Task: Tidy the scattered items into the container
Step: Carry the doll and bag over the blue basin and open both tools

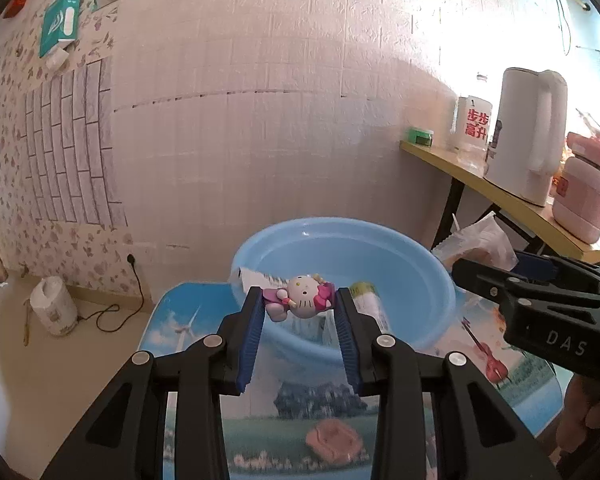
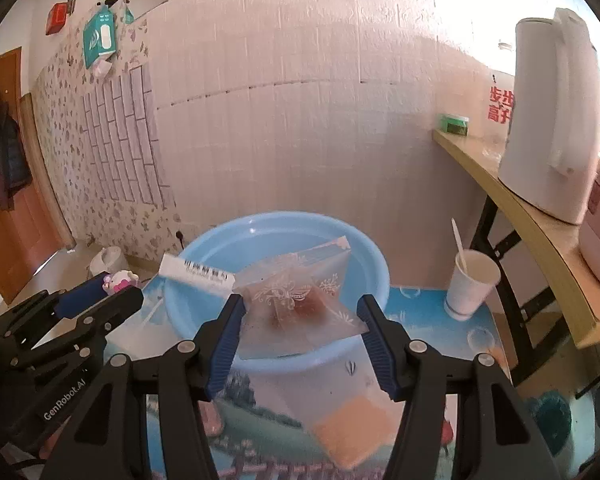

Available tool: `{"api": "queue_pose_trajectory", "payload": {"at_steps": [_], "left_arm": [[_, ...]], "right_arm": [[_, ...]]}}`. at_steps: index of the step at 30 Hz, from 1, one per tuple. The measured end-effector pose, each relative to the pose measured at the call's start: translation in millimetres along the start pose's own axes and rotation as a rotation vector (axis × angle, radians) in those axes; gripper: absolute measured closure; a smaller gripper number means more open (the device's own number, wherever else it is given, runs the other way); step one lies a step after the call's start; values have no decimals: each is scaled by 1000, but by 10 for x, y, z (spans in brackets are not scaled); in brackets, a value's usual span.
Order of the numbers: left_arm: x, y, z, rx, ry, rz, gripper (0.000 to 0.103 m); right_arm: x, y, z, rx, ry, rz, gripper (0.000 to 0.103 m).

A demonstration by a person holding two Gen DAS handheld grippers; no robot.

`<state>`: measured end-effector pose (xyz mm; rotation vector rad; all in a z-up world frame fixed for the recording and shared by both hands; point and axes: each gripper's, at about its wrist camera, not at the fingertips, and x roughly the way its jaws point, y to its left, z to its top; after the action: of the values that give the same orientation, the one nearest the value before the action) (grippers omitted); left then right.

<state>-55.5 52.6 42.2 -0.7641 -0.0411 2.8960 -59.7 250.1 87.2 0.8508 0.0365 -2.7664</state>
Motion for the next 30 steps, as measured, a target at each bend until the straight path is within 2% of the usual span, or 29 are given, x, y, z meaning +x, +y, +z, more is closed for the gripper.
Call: {"api": "queue_pose_trajectory", "payload": {"at_steps": [13, 16, 18, 20, 22, 24, 26, 30], "left_arm": [[526, 23, 256, 20, -36, -2, 70], [670, 32, 262, 15, -9, -32, 69], [757, 5, 240, 42, 22, -87, 68], [795, -10, 196, 53, 32, -98, 68], [810, 6, 176, 58, 34, -90, 63], [821, 38, 175, 40, 31, -71, 45], [802, 91, 174, 21, 21, -60, 34], [750, 110, 172, 37, 4, -31, 33]], "right_arm": [[573, -17, 213, -9, 1, 25, 44], [690, -38, 207, -4, 17, 27, 44], [757, -49, 188, -2, 31, 30, 44], [831, -50, 165, -5, 48, 33, 44], [886, -57, 152, -4, 59, 31, 44], [936, -82, 140, 6, 69, 30, 44], [974, -90, 126, 12, 77, 25, 44], [1008, -87, 122, 7, 86, 27, 44]]}}
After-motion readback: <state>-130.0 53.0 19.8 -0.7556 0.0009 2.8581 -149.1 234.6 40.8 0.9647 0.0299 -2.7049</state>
